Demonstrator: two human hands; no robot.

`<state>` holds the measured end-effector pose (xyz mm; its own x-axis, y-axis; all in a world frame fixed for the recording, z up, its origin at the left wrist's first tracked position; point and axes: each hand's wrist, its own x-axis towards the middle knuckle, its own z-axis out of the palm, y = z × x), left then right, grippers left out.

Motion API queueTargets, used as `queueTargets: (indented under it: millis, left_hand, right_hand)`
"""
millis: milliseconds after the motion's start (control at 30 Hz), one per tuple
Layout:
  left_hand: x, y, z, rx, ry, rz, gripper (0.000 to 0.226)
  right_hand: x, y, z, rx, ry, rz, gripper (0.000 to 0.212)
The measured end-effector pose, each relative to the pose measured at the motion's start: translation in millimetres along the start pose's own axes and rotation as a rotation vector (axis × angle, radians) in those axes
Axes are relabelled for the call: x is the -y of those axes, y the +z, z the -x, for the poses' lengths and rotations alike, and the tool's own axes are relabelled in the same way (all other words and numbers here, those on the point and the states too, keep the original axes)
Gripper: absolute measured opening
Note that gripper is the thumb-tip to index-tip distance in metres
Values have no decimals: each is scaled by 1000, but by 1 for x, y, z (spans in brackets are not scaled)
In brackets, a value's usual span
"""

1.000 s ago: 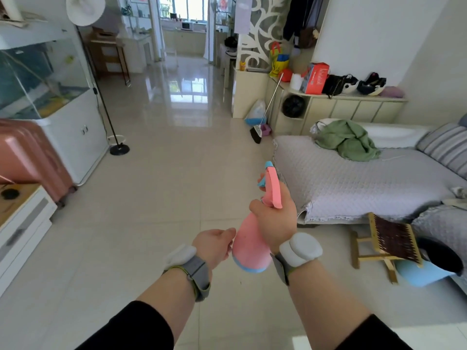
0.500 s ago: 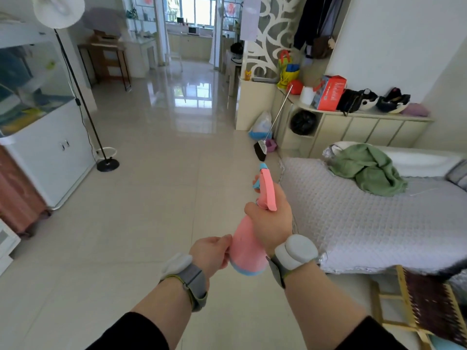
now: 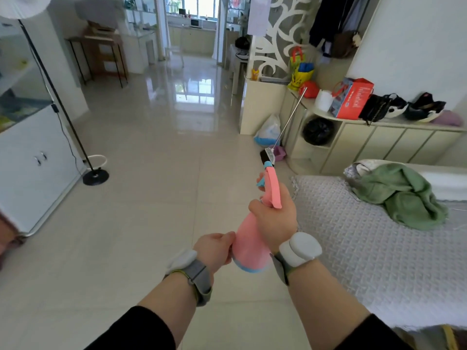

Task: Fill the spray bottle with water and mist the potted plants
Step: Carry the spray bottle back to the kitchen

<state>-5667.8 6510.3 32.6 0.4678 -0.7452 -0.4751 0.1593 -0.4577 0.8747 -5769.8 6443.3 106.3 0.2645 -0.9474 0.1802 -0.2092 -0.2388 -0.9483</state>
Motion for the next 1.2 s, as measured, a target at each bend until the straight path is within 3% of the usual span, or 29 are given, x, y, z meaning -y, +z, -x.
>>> queueTargets:
  millis: [367, 833, 1200]
  left_hand:
    - [-109, -10, -217, 40, -16, -4, 25]
    - [-255, 13, -480, -58, 30, 104, 25]
    - [-347, -11, -675, -22, -5, 118, 22]
  right_hand:
    - [-18, 74, -218, -100, 40, 2, 46]
    - [-52, 137, -520, -43, -41, 0, 44]
    - [-77, 220, -714, -25, -55, 88, 47]
